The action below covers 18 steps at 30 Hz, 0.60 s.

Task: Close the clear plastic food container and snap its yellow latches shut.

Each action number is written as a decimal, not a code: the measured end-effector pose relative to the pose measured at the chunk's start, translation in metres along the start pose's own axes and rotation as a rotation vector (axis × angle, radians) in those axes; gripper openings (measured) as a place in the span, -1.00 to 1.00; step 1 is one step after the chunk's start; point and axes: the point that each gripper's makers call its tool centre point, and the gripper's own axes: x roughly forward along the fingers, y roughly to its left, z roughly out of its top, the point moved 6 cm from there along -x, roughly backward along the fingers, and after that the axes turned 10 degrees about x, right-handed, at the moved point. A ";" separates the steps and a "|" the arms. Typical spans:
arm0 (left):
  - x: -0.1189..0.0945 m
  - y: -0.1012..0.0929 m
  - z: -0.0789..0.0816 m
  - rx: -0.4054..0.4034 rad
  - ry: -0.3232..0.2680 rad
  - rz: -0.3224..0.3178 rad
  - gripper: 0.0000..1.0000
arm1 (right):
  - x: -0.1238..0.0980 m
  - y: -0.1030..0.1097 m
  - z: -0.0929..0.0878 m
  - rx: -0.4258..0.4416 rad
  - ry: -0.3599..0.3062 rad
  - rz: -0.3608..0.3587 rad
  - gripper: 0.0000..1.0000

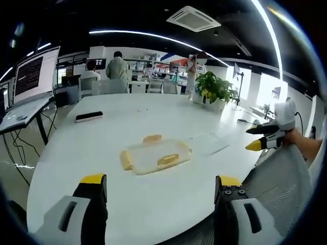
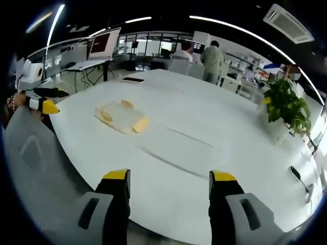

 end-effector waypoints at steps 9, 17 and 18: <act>0.000 -0.001 -0.001 -0.002 0.013 -0.008 0.62 | 0.001 -0.001 0.000 0.007 0.001 0.003 0.16; 0.001 0.000 -0.003 -0.019 0.023 -0.019 0.61 | 0.001 -0.002 -0.003 0.002 0.017 -0.004 0.16; 0.001 0.000 -0.004 -0.026 0.029 -0.020 0.61 | 0.002 -0.002 -0.003 -0.003 0.024 -0.008 0.16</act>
